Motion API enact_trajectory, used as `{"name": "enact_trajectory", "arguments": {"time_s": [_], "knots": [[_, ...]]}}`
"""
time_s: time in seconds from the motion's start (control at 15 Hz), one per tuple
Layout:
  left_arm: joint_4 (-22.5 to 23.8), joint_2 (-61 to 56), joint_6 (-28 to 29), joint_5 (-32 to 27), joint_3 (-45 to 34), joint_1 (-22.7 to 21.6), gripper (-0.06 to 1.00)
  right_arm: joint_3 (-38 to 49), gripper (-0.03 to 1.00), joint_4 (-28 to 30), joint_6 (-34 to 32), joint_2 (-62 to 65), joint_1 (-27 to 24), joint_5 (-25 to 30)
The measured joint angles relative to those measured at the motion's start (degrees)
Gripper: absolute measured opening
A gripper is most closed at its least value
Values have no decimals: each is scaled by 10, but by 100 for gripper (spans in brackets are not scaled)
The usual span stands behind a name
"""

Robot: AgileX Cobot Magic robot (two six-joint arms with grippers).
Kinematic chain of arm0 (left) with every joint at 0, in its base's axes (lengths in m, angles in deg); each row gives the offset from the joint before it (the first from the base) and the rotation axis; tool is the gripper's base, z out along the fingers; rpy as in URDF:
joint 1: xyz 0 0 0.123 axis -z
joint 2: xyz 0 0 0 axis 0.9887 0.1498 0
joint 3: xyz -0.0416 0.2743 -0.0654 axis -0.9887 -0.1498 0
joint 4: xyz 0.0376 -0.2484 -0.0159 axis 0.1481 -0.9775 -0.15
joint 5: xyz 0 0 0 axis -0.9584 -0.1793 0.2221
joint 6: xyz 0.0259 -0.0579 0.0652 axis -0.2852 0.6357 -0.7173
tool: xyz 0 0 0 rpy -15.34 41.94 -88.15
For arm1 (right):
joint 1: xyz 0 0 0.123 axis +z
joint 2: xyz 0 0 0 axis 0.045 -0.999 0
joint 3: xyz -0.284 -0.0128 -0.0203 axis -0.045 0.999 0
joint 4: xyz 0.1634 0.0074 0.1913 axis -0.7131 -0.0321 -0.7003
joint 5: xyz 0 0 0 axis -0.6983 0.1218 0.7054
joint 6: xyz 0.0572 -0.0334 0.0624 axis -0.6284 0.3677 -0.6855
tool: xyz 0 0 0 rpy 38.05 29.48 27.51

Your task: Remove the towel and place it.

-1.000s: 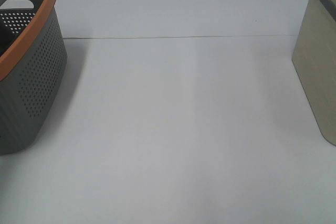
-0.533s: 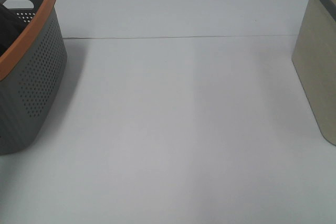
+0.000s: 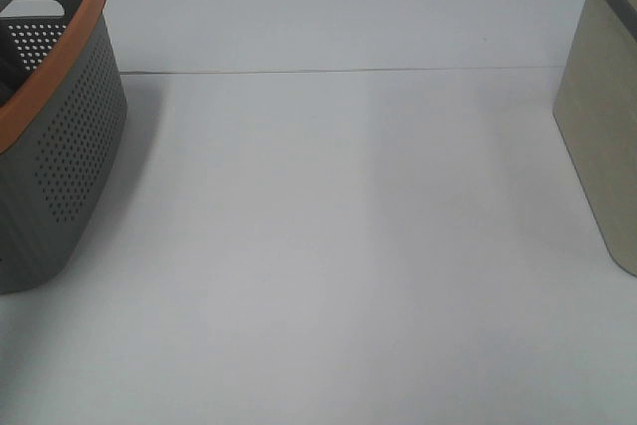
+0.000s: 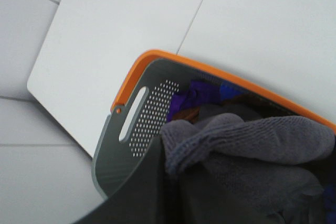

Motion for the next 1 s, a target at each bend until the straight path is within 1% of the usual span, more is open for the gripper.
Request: {"name": "enact_trajectory", "arguments": {"time_s": [0.07, 0.13, 0.2, 0.27, 0.33, 0.4, 0.47, 0.53, 0.6, 0.67, 0.8, 0.87, 1.0], "knots": [[-29, -7, -26, 0, 0, 0, 0, -10, 73, -35, 29, -32, 0, -22], [-66, -13, -55, 3, 0, 0, 0, -25, 73, -83, 67, -74, 0, -52], [-88, -15, -70, 7, 0, 0, 0, -33, 73, -104, 84, -96, 0, -68], [-180, -19, -127, 34, 0, 0, 0, -51, 73, -213, 170, -187, 0, -154], [-218, -19, -149, 48, 0, 2, 0, -51, 73, -263, 211, -230, 0, -198], [-240, -19, -166, 68, 1, 11, 0, -53, 73, -313, 249, -277, 0, -235], [-246, -19, -178, 91, 1, 28, 0, -60, 73, -364, 299, -317, 0, -260], [-245, -19, -192, 116, 2, 56, 0, -76, 73, -407, 368, -360, 0, -264], [-245, -18, -198, 127, 2, 69, 0, -84, 73, -426, 403, -376, 0, -263], [-245, -17, -216, 149, 3, 104, 0, -105, 73, -470, 468, -416, 0, -254], [-245, -7, -249, 177, 5, 170, 0, -155, 73, -578, 590, -488, 0, -214], [-245, 5, -264, 187, 5, 220, 0, -184, 73, -644, 655, -536, 0, -174], [-245, 16, -266, 193, 5, 250, 0, -212, 73, -704, 714, -586, 0, -132]]}}
